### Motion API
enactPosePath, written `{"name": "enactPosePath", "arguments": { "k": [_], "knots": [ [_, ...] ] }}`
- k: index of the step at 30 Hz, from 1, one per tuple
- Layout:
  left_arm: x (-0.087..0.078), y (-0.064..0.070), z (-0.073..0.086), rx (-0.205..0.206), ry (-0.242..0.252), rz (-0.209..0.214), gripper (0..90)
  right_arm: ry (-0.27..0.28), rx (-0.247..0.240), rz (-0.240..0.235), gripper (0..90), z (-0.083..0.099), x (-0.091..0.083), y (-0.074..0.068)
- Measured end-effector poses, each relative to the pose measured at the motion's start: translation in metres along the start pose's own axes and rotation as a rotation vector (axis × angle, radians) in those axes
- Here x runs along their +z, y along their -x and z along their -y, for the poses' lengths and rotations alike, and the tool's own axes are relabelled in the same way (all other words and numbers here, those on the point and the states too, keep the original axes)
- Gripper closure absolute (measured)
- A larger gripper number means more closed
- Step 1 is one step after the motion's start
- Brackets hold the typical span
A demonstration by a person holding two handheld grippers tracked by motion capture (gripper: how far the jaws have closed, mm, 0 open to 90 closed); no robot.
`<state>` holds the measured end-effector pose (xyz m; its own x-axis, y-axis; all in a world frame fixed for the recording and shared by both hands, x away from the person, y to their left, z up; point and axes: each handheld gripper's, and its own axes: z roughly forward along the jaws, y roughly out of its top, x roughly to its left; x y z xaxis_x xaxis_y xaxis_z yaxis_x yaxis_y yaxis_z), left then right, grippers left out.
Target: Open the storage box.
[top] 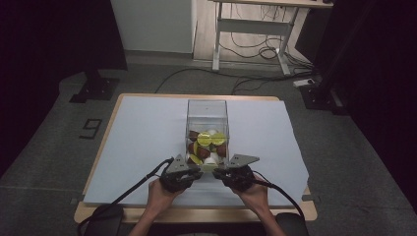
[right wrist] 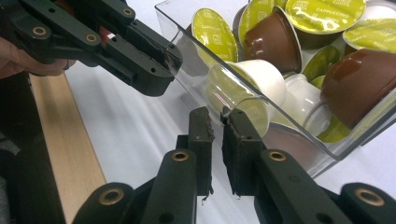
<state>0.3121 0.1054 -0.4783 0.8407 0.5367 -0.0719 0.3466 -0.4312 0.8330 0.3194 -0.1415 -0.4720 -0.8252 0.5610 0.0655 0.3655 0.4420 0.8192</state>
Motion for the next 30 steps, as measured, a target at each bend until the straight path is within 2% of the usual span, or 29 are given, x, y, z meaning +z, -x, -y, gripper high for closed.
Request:
{"name": "enactPosePath", "arguments": {
  "k": [13, 19, 22, 30],
  "knots": [
    [0.0, 0.002, 0.002, 0.018, 0.005, 0.012, 76.9, -0.006, -0.011, -0.002, 79.2, 0.002, -0.001, -0.003],
    [-0.004, 0.004, 0.003, 0.033, -0.003, 0.014, 73.0, 0.007, -0.006, -0.01, 72.5, 0.001, -0.005, -0.003],
    [-0.009, 0.003, 0.005, 0.03, -0.001, 0.018, 70.6, 0.009, -0.012, -0.006, 65.4, 0.001, -0.009, -0.002],
    [-0.021, -0.001, 0.008, 0.023, -0.011, 0.007, 61.4, 0.004, -0.002, -0.007, 58.1, 0.005, -0.018, 0.002]
  ]
}}
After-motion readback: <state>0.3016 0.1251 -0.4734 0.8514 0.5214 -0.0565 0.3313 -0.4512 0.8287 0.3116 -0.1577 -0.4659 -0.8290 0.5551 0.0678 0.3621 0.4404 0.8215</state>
